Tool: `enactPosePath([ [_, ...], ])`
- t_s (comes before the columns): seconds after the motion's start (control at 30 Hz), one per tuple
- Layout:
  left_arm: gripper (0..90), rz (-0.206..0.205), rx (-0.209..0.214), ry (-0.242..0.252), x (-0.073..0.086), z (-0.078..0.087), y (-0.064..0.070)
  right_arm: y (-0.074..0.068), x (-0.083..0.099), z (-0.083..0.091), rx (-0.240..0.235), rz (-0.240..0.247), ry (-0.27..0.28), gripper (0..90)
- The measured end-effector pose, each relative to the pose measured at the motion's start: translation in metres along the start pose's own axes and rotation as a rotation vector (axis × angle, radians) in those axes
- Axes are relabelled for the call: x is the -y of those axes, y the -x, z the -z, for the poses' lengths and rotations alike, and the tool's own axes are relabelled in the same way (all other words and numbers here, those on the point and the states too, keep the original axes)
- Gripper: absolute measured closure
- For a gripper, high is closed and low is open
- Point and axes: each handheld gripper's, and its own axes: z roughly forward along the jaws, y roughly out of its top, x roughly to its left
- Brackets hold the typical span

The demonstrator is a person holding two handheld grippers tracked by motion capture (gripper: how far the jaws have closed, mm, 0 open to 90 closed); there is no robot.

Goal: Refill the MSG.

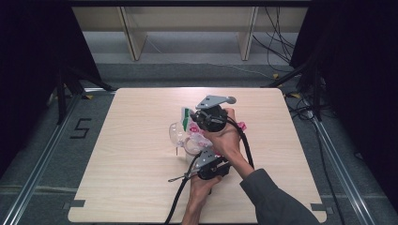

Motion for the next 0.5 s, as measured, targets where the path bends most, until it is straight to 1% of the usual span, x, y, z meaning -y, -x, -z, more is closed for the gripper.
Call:
enactPosePath([
  [0.03, 74.5, -0.001, 0.004, 0.003, 0.0002, 0.0001, 0.0000, -0.0006, 0.0003, -0.0010, 0.009, -0.003, 0.010, 90.0],
  [0.1, 74.6, 0.001, 0.005, 0.003, 0.0001, -0.0001, -0.0001, 0.0006, 0.0001, -0.0016, 0.008, 0.025, 0.011, 90.0],
  [0.13, 74.6, 0.008, 0.004, 0.006, -0.0003, -0.0008, 0.0003, 0.0007, 0.0001, -0.0018, 0.010, 0.021, 0.014, 90.0],
  [0.17, 74.6, 0.007, 0.003, 0.006, -0.0004, -0.0009, 0.0004, 0.0016, 0.0000, -0.0011, 0.005, 0.021, 0.002, 90.0],
  [0.2, 74.5, 0.006, 0.005, 0.006, -0.0005, -0.0010, 0.0004, 0.0018, 0.0000, -0.0012, 0.004, 0.021, 0.001, 90.0],
  [0.23, 74.6, 0.004, 0.007, 0.007, -0.0004, -0.0009, 0.0003, 0.0010, 0.0002, -0.0022, 0.013, 0.012, 0.009, 90.0],
  [0.3, 74.6, 0.002, 0.010, 0.003, -0.0006, -0.0007, -0.0010, 0.0018, 0.0001, -0.0015, 0.005, 0.014, 0.001, 90.0],
  [0.33, 74.6, -0.006, 0.006, -0.006, -0.0009, -0.0008, -0.0013, 0.0024, 0.0002, -0.0011, 0.006, 0.010, 0.001, 90.0],
  [0.37, 74.6, -0.010, 0.004, -0.009, -0.0010, -0.0007, -0.0012, 0.0019, 0.0004, -0.0016, 0.016, -0.006, 0.012, 90.0],
  [0.43, 74.6, -0.001, 0.009, 0.002, -0.0007, -0.0011, -0.0008, 0.0021, 0.0005, -0.0015, 0.018, -0.002, 0.011, 90.0],
  [0.5, 74.6, -0.010, 0.006, -0.011, -0.0014, -0.0010, -0.0014, 0.0025, 0.0005, -0.0017, 0.014, 0.004, 0.010, 90.0],
])
